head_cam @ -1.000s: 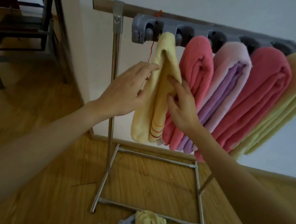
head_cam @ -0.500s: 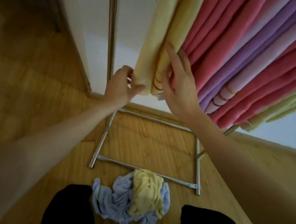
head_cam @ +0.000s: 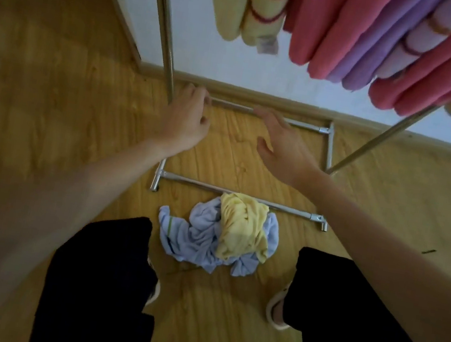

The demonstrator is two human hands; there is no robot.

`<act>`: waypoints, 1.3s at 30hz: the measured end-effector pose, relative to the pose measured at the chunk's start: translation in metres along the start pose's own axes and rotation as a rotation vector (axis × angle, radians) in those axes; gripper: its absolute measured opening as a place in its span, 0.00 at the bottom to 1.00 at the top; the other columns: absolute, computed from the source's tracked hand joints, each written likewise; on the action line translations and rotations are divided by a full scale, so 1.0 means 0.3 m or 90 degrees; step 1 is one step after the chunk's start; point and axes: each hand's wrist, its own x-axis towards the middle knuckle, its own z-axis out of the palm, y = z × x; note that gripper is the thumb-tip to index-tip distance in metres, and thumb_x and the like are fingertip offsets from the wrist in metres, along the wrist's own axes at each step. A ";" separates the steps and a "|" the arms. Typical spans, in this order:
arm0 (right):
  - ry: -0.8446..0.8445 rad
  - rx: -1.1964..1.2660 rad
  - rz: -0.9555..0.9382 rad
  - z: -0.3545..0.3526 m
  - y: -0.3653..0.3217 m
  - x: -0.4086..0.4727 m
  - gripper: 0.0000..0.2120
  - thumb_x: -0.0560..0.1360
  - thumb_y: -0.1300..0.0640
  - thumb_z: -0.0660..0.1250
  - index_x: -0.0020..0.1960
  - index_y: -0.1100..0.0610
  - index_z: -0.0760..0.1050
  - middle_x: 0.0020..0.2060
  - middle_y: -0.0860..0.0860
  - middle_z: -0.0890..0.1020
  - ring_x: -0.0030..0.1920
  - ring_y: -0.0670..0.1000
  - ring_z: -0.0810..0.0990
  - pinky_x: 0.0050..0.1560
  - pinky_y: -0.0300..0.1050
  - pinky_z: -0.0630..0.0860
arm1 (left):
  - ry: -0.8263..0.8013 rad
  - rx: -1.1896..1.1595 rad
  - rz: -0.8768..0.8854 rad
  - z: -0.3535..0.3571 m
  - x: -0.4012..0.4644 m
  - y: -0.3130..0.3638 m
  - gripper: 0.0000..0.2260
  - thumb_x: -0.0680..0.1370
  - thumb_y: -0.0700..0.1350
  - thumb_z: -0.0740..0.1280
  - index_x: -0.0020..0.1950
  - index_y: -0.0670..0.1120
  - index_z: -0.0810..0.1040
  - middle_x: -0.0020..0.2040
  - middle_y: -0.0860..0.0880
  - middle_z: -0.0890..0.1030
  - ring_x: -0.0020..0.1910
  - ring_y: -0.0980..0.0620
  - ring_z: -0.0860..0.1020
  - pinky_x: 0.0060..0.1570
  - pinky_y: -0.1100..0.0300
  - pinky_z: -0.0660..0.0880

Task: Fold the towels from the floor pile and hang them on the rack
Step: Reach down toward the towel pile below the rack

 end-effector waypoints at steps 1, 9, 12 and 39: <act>-0.043 -0.009 0.032 0.053 0.043 -0.026 0.27 0.76 0.63 0.59 0.74 0.59 0.59 0.72 0.54 0.65 0.68 0.57 0.70 0.64 0.52 0.71 | -0.044 0.016 -0.003 0.047 -0.019 -0.025 0.13 0.75 0.38 0.67 0.60 0.42 0.72 0.56 0.46 0.74 0.49 0.52 0.75 0.46 0.61 0.74; -0.343 0.008 0.272 0.500 0.346 -0.296 0.24 0.78 0.63 0.60 0.73 0.60 0.61 0.70 0.57 0.66 0.66 0.59 0.69 0.62 0.50 0.68 | -0.451 0.120 -0.074 0.441 -0.199 -0.145 0.09 0.76 0.40 0.64 0.54 0.39 0.71 0.52 0.41 0.73 0.50 0.41 0.74 0.47 0.47 0.73; -0.406 0.040 0.344 0.648 0.420 -0.399 0.24 0.78 0.63 0.59 0.73 0.63 0.60 0.65 0.60 0.69 0.62 0.60 0.71 0.58 0.48 0.69 | -0.527 0.048 -0.139 0.606 -0.307 -0.153 0.08 0.77 0.37 0.62 0.39 0.42 0.67 0.37 0.45 0.68 0.36 0.45 0.70 0.37 0.50 0.69; -0.031 0.633 0.844 0.701 0.359 -0.498 0.13 0.74 0.60 0.70 0.56 0.64 0.78 0.48 0.57 0.80 0.50 0.54 0.79 0.57 0.51 0.78 | -0.317 -0.454 -0.557 0.773 -0.642 0.111 0.09 0.80 0.44 0.62 0.59 0.43 0.76 0.53 0.45 0.80 0.54 0.45 0.78 0.55 0.46 0.75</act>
